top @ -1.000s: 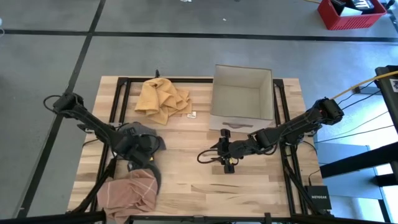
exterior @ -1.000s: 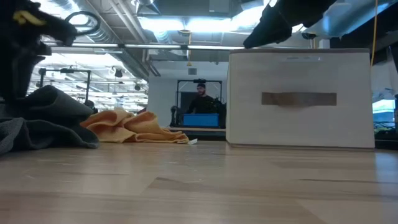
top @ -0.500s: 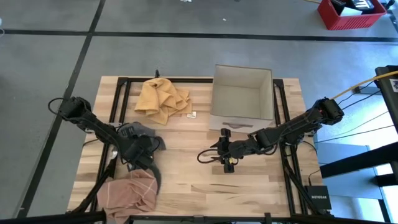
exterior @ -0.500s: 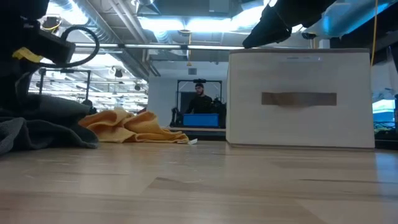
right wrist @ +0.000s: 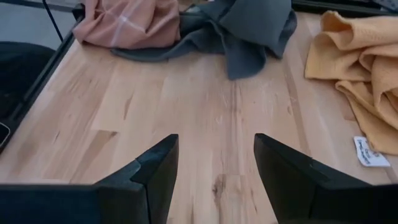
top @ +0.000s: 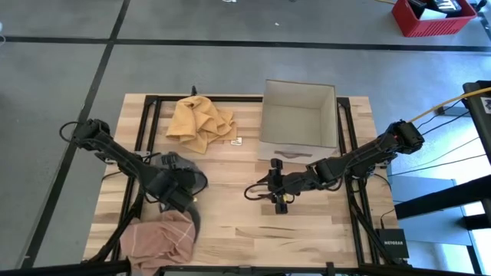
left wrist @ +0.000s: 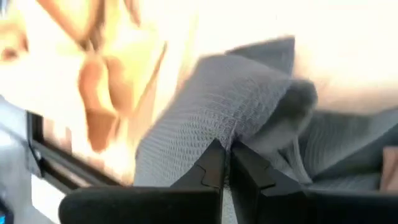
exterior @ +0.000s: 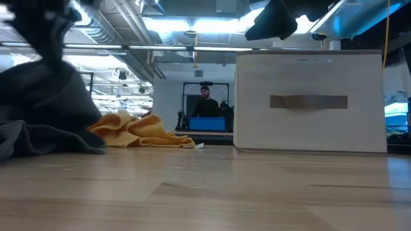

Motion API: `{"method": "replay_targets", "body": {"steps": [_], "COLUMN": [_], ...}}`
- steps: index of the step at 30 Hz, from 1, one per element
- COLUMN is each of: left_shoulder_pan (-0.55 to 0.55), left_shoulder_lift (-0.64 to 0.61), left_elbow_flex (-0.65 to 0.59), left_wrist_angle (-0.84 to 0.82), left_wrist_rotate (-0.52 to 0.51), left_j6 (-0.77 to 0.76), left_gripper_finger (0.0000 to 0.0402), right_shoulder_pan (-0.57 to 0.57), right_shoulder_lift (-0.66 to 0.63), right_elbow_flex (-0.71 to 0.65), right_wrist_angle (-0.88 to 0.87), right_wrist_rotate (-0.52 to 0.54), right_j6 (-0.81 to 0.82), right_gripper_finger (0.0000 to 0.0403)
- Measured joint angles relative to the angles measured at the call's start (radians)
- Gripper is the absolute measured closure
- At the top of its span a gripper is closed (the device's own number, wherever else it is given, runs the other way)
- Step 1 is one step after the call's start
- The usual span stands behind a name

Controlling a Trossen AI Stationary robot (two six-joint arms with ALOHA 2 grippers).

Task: Fold towel
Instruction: Fold the gray towel

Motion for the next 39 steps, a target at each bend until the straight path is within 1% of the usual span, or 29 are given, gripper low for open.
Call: {"method": "replay_targets", "body": {"steps": [3, 6, 10, 13, 19, 24, 27, 32, 39], "left_shoulder_pan": [0.002, 0.002, 0.016, 0.033, 0.068, 0.091, 0.101, 0.103, 0.100], "left_shoulder_lift": [0.000, 0.000, 0.000, 0.000, 0.000, -0.001, -0.001, -0.001, -0.001], "left_elbow_flex": [0.057, 0.136, 0.268, 0.363, 0.502, 0.577, 0.594, 0.595, 0.595], "left_wrist_angle": [-0.002, -0.002, -0.004, -0.002, 0.006, 0.008, 0.017, 0.025, 0.026], "left_wrist_rotate": [-0.052, -0.128, -0.250, -0.342, -0.521, -0.554, -0.568, -0.569, -0.568], "left_j6": [0.022, 0.055, 0.117, 0.174, 0.265, 0.332, 0.359, 0.364, 0.371], "left_gripper_finger": [0.0396, 0.0399, 0.0396, 0.0398, 0.0394, 0.0397, 0.0399, 0.0394, 0.0398], "right_shoulder_pan": [0.000, 0.000, 0.000, -0.004, -0.009, -0.008, -0.016, -0.043, -0.115], "right_shoulder_lift": [0.000, -0.003, -0.006, -0.006, -0.006, 0.007, 0.055, 0.193, 0.390], "right_elbow_flex": [0.000, 0.003, 0.045, 0.067, 0.101, 0.102, 0.103, 0.102, 0.102], "right_wrist_angle": [0.019, 0.057, 0.064, 0.085, 0.109, 0.107, 0.118, 0.137, 0.350], "right_wrist_rotate": [0.000, 0.001, 0.001, 0.002, 0.000, 0.000, -0.001, 0.021, 0.032], "right_j6": [-0.006, -0.023, -0.038, -0.087, -0.128, -0.134, -0.134, -0.134, -0.113], "right_gripper_finger": [0.0190, 0.0190, 0.0190, 0.0190, 0.0190, 0.0190, 0.0190, 0.0190, 0.0190]}}
